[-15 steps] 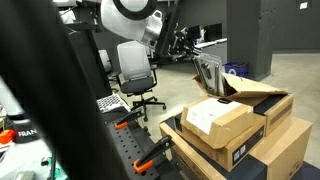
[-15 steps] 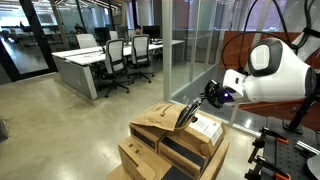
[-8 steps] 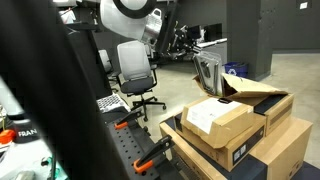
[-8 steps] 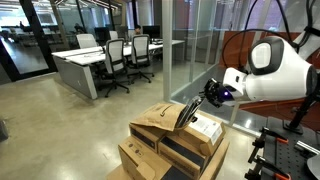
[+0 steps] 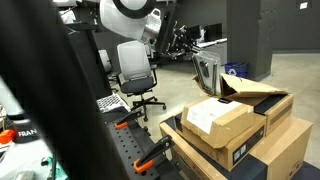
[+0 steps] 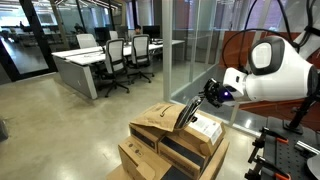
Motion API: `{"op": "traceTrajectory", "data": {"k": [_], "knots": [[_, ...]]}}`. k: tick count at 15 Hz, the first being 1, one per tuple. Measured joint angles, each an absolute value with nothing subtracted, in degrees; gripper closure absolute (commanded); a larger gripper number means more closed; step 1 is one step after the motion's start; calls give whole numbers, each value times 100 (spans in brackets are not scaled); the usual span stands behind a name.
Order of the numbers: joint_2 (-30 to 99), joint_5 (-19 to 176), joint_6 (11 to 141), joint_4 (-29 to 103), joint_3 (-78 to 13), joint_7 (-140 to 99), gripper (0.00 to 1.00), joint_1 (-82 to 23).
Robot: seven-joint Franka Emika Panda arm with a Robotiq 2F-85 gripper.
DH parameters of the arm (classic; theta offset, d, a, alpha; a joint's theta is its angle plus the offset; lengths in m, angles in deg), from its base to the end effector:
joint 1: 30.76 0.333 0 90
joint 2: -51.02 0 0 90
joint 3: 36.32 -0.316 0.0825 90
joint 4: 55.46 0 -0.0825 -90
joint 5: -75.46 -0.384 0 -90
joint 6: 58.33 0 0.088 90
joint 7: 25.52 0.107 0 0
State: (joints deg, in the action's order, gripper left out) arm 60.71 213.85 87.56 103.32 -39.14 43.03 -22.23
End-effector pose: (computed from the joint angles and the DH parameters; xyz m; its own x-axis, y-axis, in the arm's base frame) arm 0.3503 0.0780 0.2479 0.2569 0.9663 0.0177 0.4716 -0.1414 0.8704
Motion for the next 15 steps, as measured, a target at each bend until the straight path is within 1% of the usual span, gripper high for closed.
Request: {"op": "traceTrajectory", "data": {"k": [15], "knots": [[6305, 21382, 8817, 10333, -3735, 4303, 100, -2183]]}}
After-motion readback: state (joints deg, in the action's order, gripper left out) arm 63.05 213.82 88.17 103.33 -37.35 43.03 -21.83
